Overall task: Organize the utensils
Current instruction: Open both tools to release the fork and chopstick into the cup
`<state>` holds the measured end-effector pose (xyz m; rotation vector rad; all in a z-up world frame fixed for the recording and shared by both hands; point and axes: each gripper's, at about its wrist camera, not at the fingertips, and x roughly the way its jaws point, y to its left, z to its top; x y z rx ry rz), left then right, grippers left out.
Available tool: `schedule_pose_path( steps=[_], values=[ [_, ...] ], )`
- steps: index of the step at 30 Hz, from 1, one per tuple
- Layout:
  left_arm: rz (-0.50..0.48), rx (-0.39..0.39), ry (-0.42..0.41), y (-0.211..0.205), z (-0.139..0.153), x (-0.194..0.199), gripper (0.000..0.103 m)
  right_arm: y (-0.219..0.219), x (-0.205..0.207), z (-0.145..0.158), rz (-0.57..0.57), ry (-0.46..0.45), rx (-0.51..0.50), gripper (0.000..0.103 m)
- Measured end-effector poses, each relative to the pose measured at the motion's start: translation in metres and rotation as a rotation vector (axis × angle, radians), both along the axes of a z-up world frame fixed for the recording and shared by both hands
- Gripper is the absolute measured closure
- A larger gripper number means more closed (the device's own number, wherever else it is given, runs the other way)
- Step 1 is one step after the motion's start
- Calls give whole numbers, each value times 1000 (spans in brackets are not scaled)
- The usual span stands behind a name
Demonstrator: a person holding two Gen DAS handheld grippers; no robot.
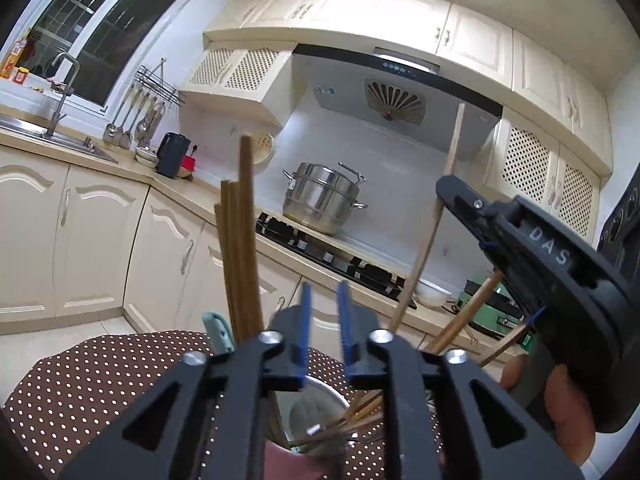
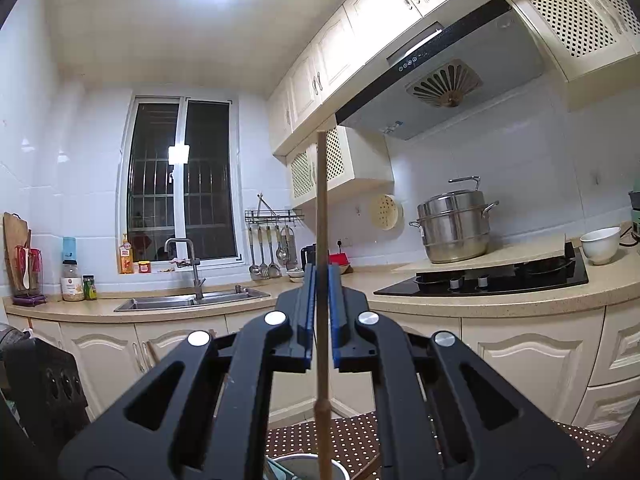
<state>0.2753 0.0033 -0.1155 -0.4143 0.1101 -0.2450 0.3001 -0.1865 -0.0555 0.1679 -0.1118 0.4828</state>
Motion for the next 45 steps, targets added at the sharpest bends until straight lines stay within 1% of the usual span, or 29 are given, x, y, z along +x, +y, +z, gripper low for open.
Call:
schedule_pose_path(
  steps=[1, 3, 7, 13, 19, 20, 22, 25, 28, 32, 33, 36, 37, 38, 40, 42, 44, 45],
  values=[
    [-3, 4, 15, 0, -1, 2, 87, 0, 0, 0, 4, 1, -1, 96],
    [-12, -12, 29, 2, -3, 5, 87, 1, 0, -2, 4, 1, -10, 96],
    [-3, -19, 17, 7, 0, 3, 85, 1, 1, -7, 5, 19, -13, 96],
    [-8, -12, -5, 6, 2, -4, 77, 3, 0, -6, 4, 27, -25, 96],
    [-13, -45, -23, 13, 8, -9, 75, 7, 0, -7, -11, 41, -54, 96],
    [-10, -49, -24, 14, 9, -10, 73, 8, -1, -6, -14, 44, -59, 96],
    [4, -53, -24, 16, 13, -12, 68, 9, -1, -7, -25, 52, -73, 95],
    [18, -63, -36, 19, 21, -17, 63, 10, -3, -7, -23, 73, -82, 95],
    [20, -59, -30, 22, 30, -21, 62, 12, -5, -4, -40, 88, -95, 95],
    [33, -42, -3, 28, 42, -30, 62, 12, -15, 6, -57, 82, -100, 95],
    [38, -37, 5, 30, 45, -32, 62, 12, -19, 9, -66, 82, -102, 95],
    [68, 21, 42, 34, 57, -41, 61, 11, -30, 17, -84, 91, -114, 95],
    [77, 53, 60, 35, 61, -45, 61, 11, -35, 20, -87, 100, -124, 95],
    [84, 66, 66, 36, 63, -48, 58, 11, -41, 21, -93, 107, -139, 95],
    [107, 108, 96, 40, 67, -59, 57, 11, -51, 22, -96, 122, -166, 95],
    [108, 138, 131, 43, 67, -68, 55, 13, -58, 21, -87, 158, -198, 95],
    [118, 180, 184, 45, 65, -78, 54, 18, -69, 17, -61, 201, -244, 95],
    [125, 193, 206, 46, 63, -80, 54, 23, -72, 13, -50, 236, -282, 92]
  ],
)
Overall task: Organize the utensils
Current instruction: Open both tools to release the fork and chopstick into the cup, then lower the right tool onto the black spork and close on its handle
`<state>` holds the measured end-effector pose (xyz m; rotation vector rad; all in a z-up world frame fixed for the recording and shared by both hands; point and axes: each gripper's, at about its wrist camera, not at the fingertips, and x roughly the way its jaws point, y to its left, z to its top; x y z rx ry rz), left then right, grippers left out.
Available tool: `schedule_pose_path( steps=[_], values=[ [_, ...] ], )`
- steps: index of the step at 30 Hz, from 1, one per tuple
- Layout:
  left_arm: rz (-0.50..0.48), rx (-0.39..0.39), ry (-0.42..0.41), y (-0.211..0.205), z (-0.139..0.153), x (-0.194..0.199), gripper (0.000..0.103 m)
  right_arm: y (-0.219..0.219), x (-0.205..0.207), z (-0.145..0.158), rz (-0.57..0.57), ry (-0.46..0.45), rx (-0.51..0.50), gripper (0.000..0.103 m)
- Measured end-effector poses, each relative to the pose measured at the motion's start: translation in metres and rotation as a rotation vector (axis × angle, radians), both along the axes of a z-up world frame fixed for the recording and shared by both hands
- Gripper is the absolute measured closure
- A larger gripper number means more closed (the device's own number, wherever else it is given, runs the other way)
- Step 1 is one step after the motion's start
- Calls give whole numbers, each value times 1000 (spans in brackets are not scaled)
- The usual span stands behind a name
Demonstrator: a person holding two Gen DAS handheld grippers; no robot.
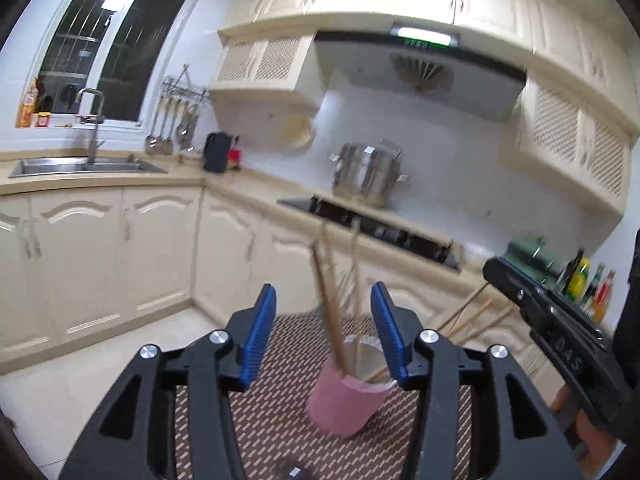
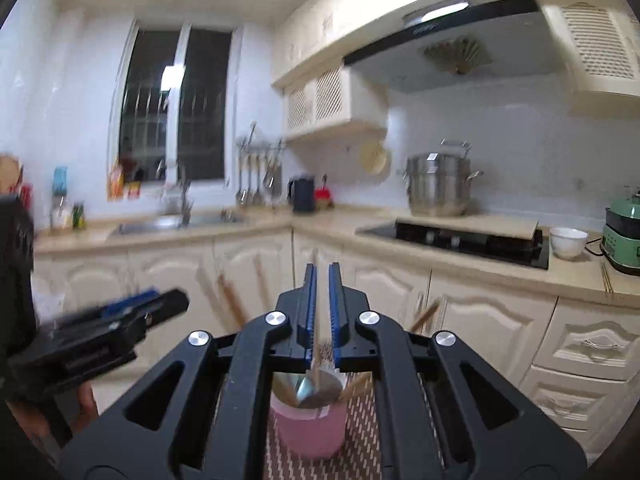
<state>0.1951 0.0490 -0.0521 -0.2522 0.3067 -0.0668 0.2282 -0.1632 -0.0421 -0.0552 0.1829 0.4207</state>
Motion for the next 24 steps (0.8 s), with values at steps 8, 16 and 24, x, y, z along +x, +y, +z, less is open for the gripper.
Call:
schedule_pose_path(
  steps=[8, 16, 24],
  values=[
    [17, 55, 299, 21, -42, -4, 53, 37, -6, -60, 115, 329, -182, 55],
    [15, 73, 460, 39, -84, -14, 53, 62, 10, -115, 151, 591, -290, 55],
    [13, 76, 501, 43, -97, -20, 50, 81, 17, -150, 185, 756, -380, 55]
  ],
)
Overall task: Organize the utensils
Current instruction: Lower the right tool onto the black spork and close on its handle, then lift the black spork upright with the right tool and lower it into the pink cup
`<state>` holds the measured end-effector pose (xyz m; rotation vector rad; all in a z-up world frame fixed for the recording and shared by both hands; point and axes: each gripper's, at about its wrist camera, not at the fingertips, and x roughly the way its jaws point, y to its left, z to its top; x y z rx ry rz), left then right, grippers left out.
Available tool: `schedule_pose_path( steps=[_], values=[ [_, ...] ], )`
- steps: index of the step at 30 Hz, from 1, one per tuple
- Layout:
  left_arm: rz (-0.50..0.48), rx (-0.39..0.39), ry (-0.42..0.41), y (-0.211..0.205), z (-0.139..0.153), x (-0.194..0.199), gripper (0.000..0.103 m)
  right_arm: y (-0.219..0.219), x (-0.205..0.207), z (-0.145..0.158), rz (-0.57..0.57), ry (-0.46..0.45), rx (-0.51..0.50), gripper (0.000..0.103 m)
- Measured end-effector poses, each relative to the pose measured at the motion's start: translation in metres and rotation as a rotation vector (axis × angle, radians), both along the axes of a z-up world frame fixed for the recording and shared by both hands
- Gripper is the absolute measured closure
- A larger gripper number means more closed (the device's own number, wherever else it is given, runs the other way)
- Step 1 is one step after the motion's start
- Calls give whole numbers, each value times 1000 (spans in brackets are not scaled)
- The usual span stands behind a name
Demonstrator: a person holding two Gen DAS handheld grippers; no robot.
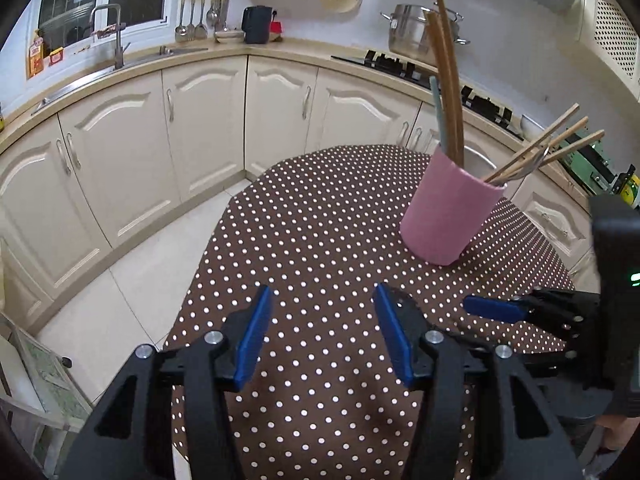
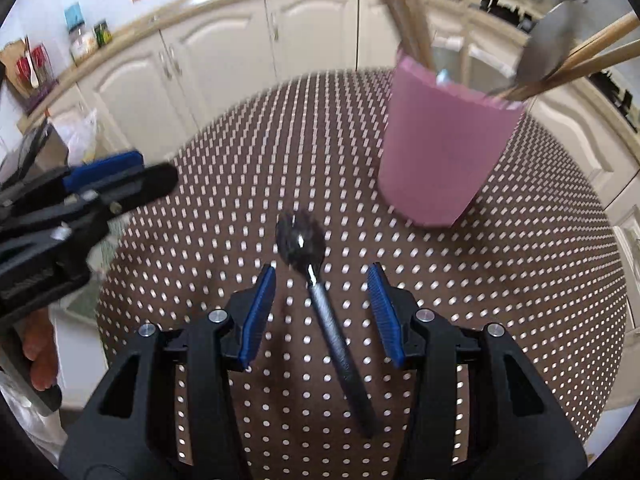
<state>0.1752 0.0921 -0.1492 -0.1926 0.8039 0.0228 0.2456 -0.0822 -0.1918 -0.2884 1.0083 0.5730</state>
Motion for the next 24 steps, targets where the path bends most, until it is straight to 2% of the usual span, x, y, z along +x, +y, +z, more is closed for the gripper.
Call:
schedule_pose_path(
  steps=[4, 8, 10, 11, 15, 20, 24],
  values=[
    [-12, 14, 2, -6, 1, 3, 50, 10, 5, -16, 5, 52, -53, 56],
    [-18, 18, 1, -9, 1, 1, 50, 17, 13, -22, 3, 85, -78, 60],
    [-17, 17, 3, -10, 1, 3, 50, 23, 18, -21, 3, 91, -88, 73],
    [-18, 17, 3, -11, 1, 3, 50, 26, 20, -22, 7, 96, -94, 74],
    [-12, 16, 0, -13, 3, 5, 50, 40, 30, -20, 24, 100, -110, 89],
    [9, 4, -15, -9, 6, 6, 50, 39, 32, -19, 18, 92, -53, 91],
    [29, -14, -30, -6, 8, 8, 50, 25, 23, 1, 8, 14, 52, 91]
  ],
)
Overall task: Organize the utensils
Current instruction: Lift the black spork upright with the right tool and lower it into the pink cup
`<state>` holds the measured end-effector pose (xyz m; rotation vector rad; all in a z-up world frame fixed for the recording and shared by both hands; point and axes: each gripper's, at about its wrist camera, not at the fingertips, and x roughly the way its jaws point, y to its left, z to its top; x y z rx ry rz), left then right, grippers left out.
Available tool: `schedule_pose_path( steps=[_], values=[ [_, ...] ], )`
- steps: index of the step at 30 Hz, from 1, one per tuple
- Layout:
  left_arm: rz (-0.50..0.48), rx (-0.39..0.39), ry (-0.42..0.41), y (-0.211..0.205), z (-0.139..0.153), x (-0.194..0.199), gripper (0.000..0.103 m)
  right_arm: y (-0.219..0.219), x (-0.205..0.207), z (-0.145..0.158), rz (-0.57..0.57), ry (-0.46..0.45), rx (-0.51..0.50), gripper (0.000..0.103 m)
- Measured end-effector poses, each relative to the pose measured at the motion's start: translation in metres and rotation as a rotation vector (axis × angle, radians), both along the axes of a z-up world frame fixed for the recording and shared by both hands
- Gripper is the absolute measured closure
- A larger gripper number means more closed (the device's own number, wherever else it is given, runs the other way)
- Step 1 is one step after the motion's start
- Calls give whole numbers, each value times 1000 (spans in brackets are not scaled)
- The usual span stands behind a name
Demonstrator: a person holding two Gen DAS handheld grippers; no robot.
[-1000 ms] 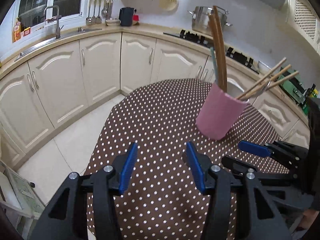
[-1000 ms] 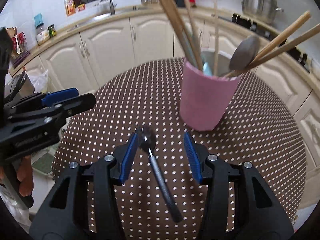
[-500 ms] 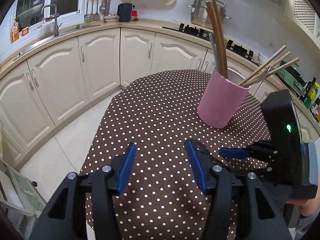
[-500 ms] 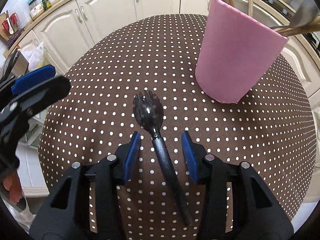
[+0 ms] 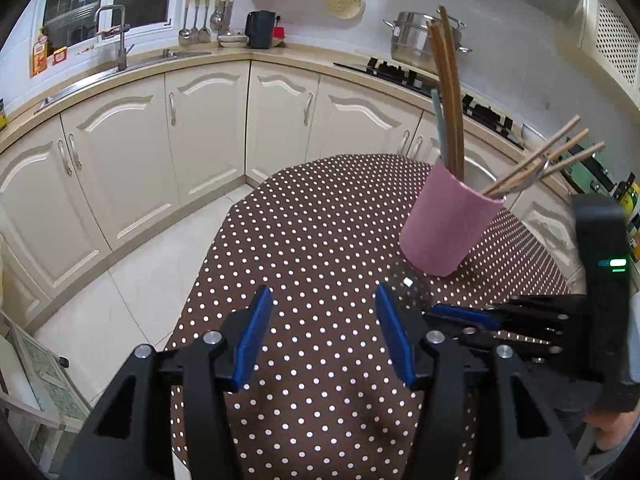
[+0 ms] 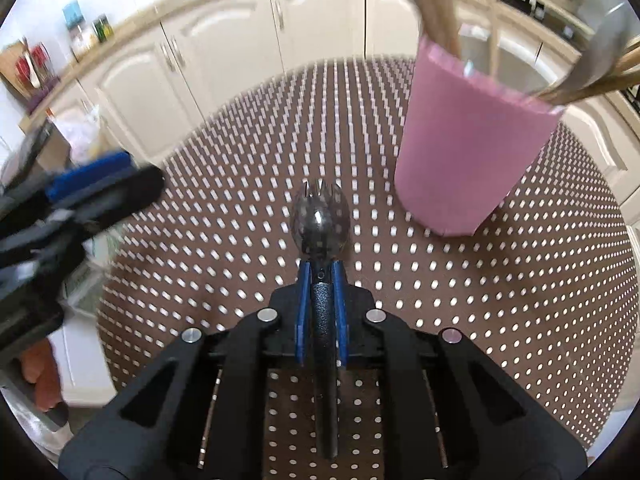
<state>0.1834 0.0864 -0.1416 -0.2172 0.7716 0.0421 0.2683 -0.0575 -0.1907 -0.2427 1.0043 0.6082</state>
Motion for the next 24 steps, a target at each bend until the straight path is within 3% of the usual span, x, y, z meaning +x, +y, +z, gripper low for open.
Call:
schedule_pose_path(
  steps=[6, 12, 18, 24],
  values=[
    [35, -48, -58, 6, 8, 2, 50, -15, -15, 44, -13, -161, 166, 91],
    [36, -68, -128, 4, 21, 7, 49, -51, -30, 91, -102, -414, 378, 91],
    [32, -74, -171, 1, 29, 15, 48, -70, -29, 110, -225, -619, 534, 91],
    [21, -72, -189, 0, 35, 33, 48, -69, -13, 111, -293, -742, 611, 91]
  ],
)
